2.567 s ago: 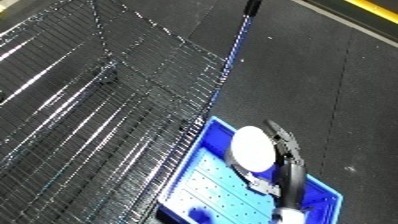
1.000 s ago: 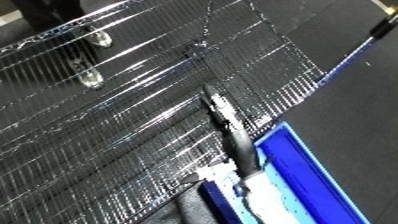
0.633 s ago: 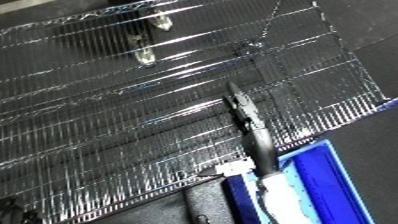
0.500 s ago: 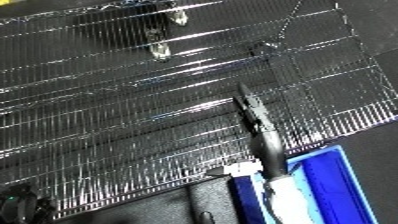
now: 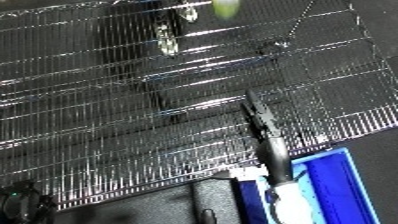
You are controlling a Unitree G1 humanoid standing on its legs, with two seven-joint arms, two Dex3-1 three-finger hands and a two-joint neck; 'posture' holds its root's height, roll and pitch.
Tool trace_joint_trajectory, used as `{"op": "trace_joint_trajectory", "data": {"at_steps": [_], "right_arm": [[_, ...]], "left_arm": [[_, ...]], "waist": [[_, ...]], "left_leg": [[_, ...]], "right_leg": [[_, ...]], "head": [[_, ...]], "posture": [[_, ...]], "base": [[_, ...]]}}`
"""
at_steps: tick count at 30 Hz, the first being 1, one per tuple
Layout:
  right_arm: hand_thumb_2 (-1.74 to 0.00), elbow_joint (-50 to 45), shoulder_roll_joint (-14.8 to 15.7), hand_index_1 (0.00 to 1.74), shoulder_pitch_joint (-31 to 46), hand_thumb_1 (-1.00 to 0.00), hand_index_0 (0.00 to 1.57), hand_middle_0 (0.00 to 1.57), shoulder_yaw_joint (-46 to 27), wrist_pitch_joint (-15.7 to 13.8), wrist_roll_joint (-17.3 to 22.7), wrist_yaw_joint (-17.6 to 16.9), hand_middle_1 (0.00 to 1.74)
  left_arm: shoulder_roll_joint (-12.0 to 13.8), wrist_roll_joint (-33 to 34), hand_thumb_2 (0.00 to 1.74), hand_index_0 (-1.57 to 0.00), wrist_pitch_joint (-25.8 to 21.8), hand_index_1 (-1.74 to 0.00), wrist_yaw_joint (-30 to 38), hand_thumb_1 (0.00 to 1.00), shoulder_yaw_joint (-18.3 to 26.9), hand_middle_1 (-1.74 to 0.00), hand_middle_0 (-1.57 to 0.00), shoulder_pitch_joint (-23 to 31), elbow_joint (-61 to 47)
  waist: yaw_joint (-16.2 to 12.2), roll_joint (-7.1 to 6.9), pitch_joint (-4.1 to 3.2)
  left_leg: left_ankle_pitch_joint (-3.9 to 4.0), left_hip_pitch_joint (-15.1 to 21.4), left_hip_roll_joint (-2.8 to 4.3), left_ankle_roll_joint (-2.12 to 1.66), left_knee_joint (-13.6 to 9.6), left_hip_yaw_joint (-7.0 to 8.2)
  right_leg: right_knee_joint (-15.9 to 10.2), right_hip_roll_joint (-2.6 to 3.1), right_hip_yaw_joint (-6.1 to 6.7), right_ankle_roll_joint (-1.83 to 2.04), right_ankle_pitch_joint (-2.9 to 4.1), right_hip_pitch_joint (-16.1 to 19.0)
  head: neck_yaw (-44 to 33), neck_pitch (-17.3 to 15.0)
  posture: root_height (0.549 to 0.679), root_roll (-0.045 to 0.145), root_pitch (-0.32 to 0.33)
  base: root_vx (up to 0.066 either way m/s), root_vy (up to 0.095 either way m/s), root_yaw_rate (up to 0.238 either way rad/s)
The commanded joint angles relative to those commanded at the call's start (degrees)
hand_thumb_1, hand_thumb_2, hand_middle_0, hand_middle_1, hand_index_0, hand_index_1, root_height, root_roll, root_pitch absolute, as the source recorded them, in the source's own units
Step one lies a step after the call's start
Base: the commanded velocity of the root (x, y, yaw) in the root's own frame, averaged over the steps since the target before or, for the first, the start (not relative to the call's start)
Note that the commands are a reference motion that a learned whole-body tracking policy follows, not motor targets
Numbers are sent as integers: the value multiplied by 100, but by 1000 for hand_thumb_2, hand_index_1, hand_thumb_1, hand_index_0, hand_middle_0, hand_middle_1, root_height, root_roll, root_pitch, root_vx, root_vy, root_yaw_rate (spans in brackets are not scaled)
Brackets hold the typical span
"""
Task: Pick up the object and place it into the box
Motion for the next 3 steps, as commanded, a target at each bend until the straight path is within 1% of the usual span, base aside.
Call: {"op": "trace_joint_trajectory", "data": {"at_steps": [3], "right_arm": [[0, -7, 14, 0, 76, 0, 0, 0, 0, -42, -4, -9, 0]], "left_arm": [[2, -4, 1740, -1570, 3, -1740, -17, 1000, 9, -1740, -1570, 57, -38]], "waist": [[-2, -6, -6]], "left_leg": [[-28, -1, 1, 5, 41, -2]], "right_leg": [[26, -12, 0, 2, -13, 7]], "head": [[-5, 5]], "posture": [[648, 54, -109]], "base": [[34, -3, -3]]}}
